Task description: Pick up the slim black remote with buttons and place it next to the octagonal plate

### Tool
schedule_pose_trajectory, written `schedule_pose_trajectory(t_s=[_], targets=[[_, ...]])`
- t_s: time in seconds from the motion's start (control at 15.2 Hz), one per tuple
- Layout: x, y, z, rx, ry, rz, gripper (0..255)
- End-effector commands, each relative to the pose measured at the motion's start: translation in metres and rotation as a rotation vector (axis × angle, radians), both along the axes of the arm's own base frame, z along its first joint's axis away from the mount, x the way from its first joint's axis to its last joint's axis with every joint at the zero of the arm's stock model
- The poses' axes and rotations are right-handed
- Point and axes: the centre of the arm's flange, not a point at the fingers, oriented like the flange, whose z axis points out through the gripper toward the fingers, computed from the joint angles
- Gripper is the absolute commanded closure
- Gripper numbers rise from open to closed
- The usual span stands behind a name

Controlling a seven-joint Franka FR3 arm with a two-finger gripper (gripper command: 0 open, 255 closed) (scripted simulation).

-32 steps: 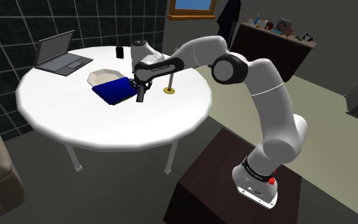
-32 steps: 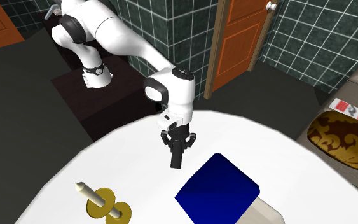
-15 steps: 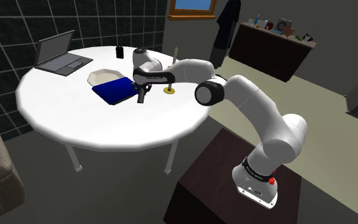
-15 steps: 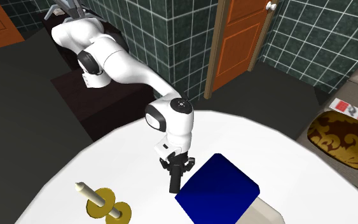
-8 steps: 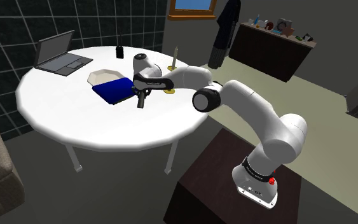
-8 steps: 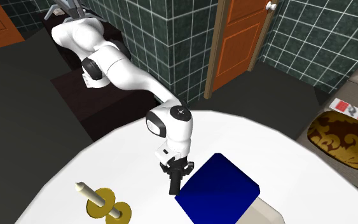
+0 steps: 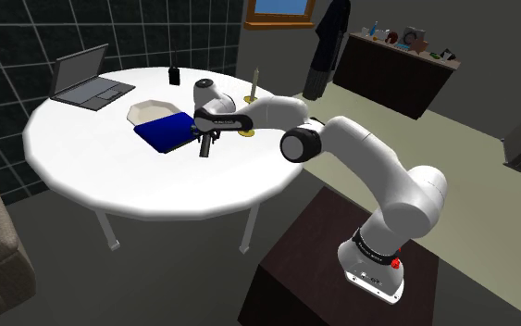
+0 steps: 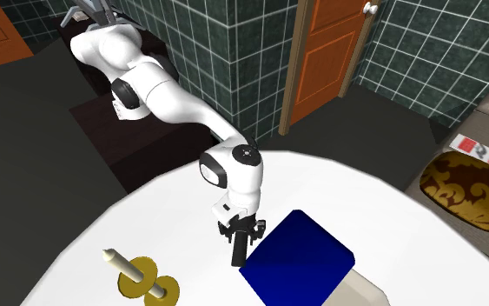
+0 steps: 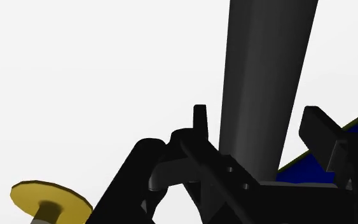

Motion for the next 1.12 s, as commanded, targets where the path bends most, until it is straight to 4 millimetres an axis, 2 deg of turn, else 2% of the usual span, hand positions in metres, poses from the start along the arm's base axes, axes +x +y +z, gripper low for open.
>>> schedule_pose_trajectory(t_s=[0.0, 0.26, 0.53, 1.06], targets=[[-0.002, 0.001, -0.003, 0.001, 0.005, 0.002, 0], [0.0, 0.001, -0.004, 0.001, 0.005, 0.001, 0], [-0.007, 0.01, 0.044, 0.001, 0.005, 0.001, 0], [-0.007, 0.01, 0.044, 0.001, 0.005, 0.001, 0]])
